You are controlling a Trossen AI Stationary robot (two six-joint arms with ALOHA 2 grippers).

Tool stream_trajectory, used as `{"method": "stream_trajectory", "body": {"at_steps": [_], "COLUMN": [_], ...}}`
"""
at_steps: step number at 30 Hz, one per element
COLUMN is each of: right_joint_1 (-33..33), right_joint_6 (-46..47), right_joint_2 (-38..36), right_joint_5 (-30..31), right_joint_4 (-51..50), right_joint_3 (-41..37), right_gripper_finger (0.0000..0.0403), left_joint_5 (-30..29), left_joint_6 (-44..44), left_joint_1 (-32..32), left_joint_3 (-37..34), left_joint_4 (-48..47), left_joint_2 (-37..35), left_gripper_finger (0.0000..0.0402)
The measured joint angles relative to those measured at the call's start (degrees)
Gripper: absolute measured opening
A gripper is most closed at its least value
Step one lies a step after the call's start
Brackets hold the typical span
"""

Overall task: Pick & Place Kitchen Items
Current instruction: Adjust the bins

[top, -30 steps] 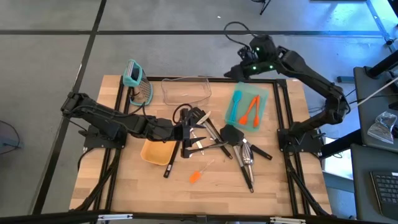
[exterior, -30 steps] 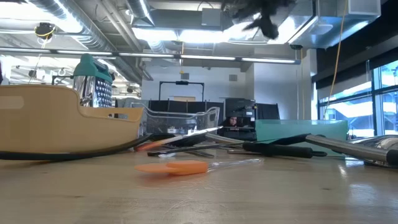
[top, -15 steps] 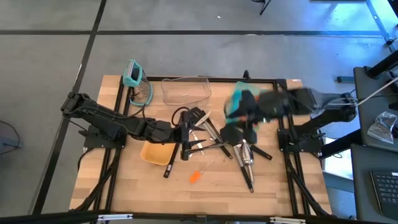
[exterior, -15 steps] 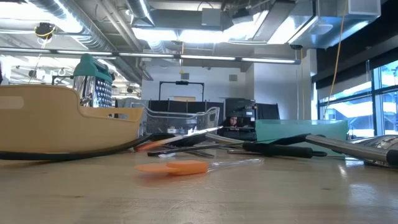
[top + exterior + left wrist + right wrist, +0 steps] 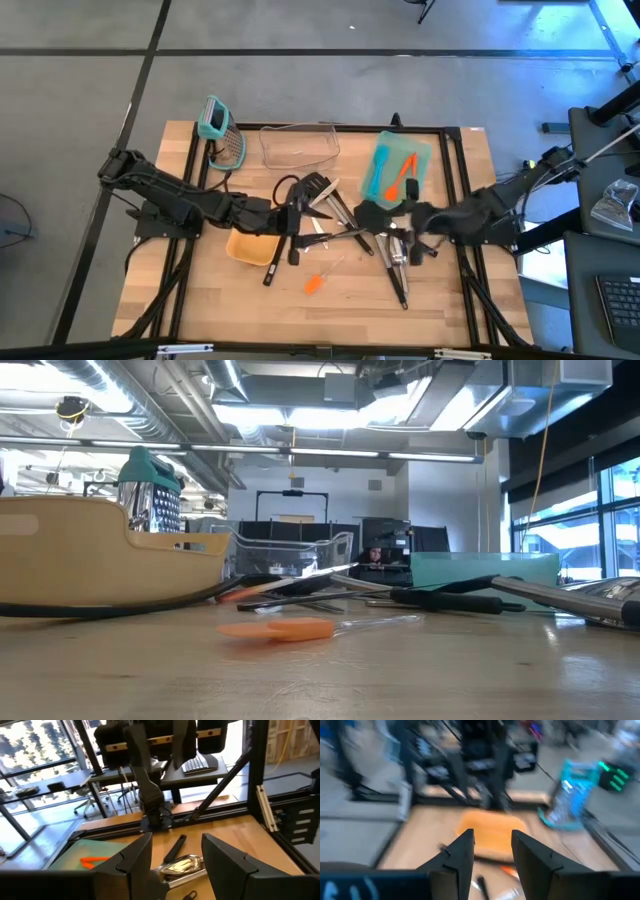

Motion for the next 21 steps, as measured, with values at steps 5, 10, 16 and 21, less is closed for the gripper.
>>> {"method": "stream_trajectory", "body": {"at_steps": [5, 10, 16, 21], "right_joint_1": [-6.6, -13.0, -15.0, -15.0], "right_joint_6": [-4.0, -2.0, -4.4, -4.4], "right_joint_2": [-13.9, -23.4, -25.5, -25.4], "right_joint_5": [-13.5, -28.8, -47.1, -47.1], "right_joint_4": [13.0, 17.4, 20.6, 20.8], "right_joint_3": [-15.6, -21.6, -21.7, -21.7], "right_gripper_finger": [0.0135, 0.0135, 0.0135, 0.0135], "left_joint_5": [0.1, 2.9, 26.3, 19.4], "left_joint_6": [-1.4, -2.3, -4.4, -8.6], "left_joint_1": [1.3, 3.1, 7.8, 11.3], "left_joint_3": [0.0, -0.2, -6.3, -10.3], "left_joint_4": [0.4, 2.4, 34.2, 34.7], "left_joint_2": [0.0, 0.4, 6.1, 6.5], "left_gripper_finger": [0.0168, 0.0168, 0.0168, 0.0168]}}
